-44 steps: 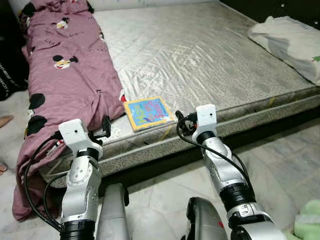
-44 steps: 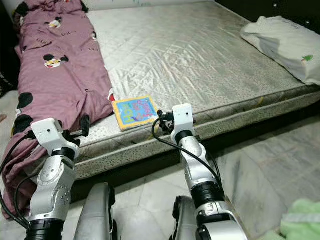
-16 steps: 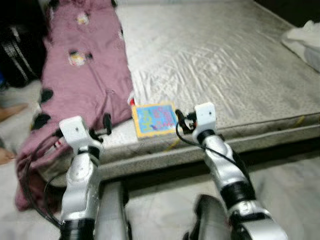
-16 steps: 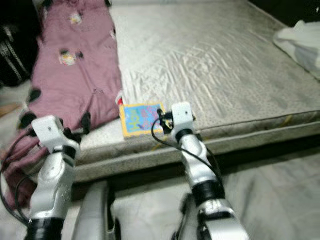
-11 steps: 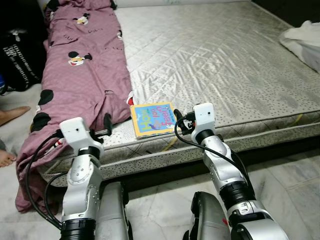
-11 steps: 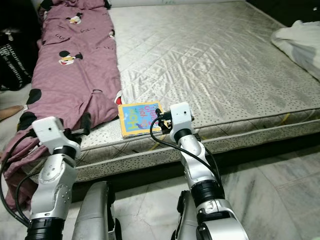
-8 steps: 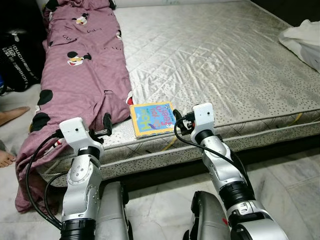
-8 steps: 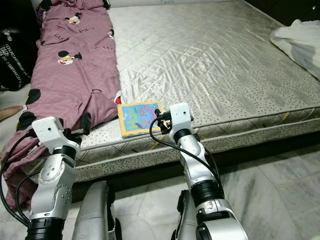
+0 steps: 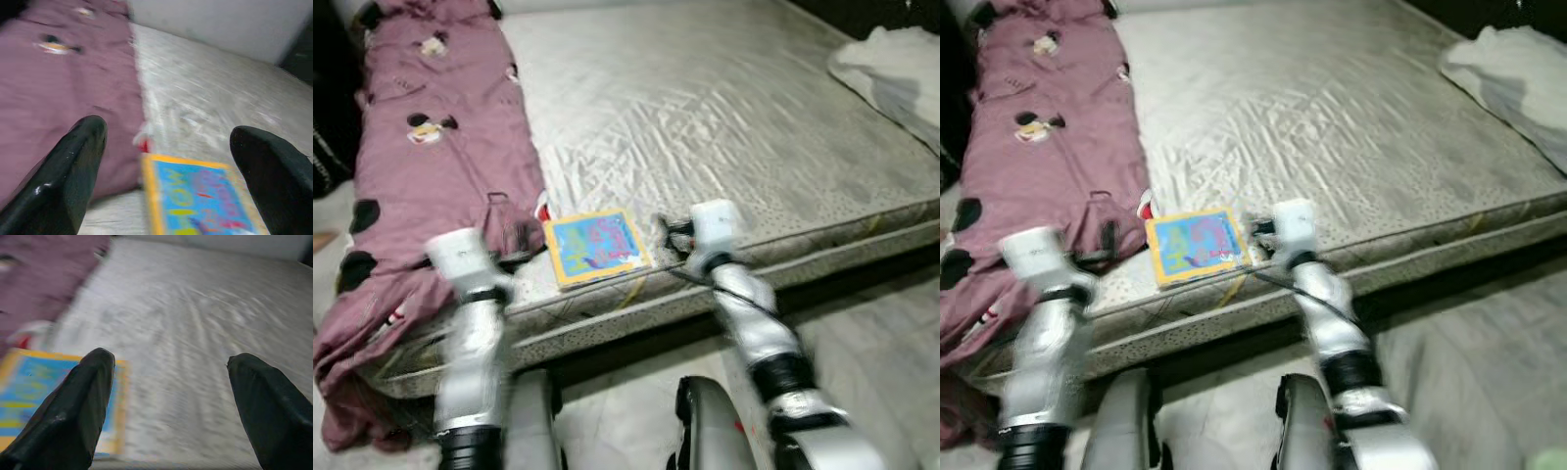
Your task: Clean up the room
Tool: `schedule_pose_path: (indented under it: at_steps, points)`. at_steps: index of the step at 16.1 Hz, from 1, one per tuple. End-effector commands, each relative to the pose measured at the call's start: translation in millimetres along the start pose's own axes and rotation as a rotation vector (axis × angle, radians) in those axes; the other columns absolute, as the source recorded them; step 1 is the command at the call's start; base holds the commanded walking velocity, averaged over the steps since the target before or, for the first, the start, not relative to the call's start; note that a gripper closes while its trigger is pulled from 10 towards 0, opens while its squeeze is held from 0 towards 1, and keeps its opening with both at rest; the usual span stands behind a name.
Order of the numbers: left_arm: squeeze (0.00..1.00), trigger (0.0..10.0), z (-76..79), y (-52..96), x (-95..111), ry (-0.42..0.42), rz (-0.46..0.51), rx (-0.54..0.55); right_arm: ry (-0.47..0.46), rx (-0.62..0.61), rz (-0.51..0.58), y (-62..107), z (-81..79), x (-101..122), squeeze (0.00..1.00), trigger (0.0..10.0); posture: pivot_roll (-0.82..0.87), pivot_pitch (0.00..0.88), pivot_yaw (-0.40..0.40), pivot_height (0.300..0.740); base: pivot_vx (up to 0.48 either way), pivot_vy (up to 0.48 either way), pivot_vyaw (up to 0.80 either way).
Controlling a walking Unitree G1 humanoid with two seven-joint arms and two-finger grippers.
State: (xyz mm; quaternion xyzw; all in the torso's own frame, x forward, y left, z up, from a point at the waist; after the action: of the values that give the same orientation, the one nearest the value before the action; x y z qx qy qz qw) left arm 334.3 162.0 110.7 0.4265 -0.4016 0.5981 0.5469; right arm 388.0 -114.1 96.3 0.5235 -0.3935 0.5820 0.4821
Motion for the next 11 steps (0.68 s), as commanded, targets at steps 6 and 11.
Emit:
schedule_pose_path:
  at_steps: [6, 11]
  points:
    - [0.0, 10.0, -19.1, 0.3, -2.8, -0.017, -0.009, 0.089, -0.019, 0.042, 0.016, -2.0, -13.8, 4.2, 0.0, 10.0, 0.06, 0.055, -0.025, 0.569, 0.0, 0.0, 0.0]
    - [0.0, 10.0, -30.5, -2.2, -11.0, 0.03, -0.041, 0.158, -0.001, 0.033, 0.007, 4.1, -3.9, 3.6, 0.0, 10.0, 0.04, 0.088, -0.038, 0.529, 0.0, 0.0, 0.0]
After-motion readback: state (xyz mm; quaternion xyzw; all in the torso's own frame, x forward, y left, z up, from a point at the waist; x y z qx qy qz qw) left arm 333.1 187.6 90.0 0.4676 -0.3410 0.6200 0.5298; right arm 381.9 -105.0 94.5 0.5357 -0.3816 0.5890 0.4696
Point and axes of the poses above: a point about 5 cm out from each wrist's last joint towards the gripper, its own y axis pointing back from the gripper into the wrist, its own x axis along the axis of the wrist's last joint, z = x × y, the point moved 5 cm from there along -y, pointing out of the wrist towards the gripper, and after that the axes turned 2 degrees about y, right-handed, at the moved point
